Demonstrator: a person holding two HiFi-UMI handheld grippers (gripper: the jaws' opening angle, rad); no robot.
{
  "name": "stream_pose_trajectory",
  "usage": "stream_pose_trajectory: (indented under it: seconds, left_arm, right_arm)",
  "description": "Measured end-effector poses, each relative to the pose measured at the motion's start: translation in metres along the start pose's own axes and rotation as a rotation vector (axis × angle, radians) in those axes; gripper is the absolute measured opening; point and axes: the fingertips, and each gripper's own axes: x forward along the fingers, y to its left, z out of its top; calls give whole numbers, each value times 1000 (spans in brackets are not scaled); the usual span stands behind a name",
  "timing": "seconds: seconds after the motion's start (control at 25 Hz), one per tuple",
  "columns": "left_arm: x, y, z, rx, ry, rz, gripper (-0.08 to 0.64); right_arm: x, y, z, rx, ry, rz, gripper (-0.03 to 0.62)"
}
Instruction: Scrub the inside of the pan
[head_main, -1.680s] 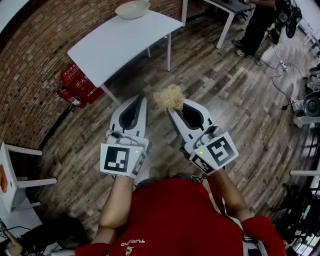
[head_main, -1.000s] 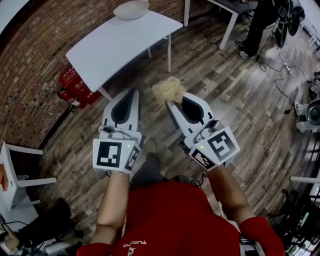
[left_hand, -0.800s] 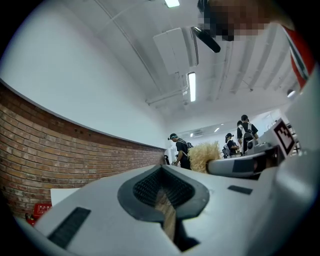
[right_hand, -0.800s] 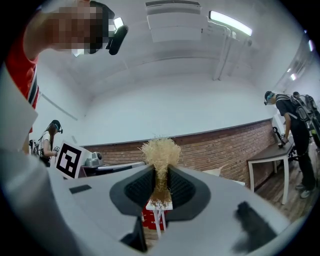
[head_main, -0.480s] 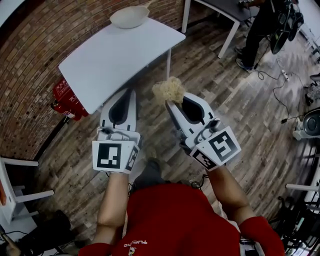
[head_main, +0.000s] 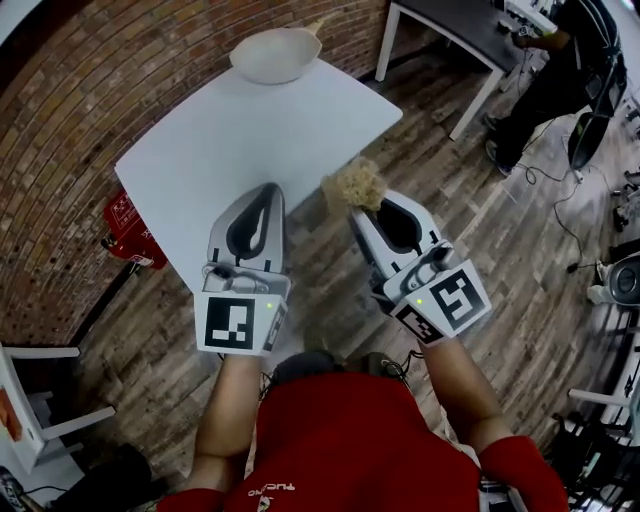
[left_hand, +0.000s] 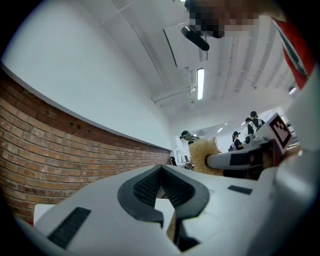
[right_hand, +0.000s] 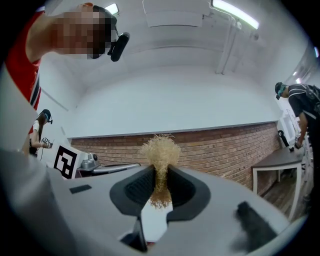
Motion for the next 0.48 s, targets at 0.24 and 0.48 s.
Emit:
stream_pose_trajectory:
  seconds: [0.24,0.48]
  left_arm:
    - [57,46,-16,-27,7,6,14]
    - [114,75,-27,-15,14,26,14]
  right_arm:
    - [56,-43,0,-19,14,-10,75]
    - [102,-89,-6,-37,47,25,75]
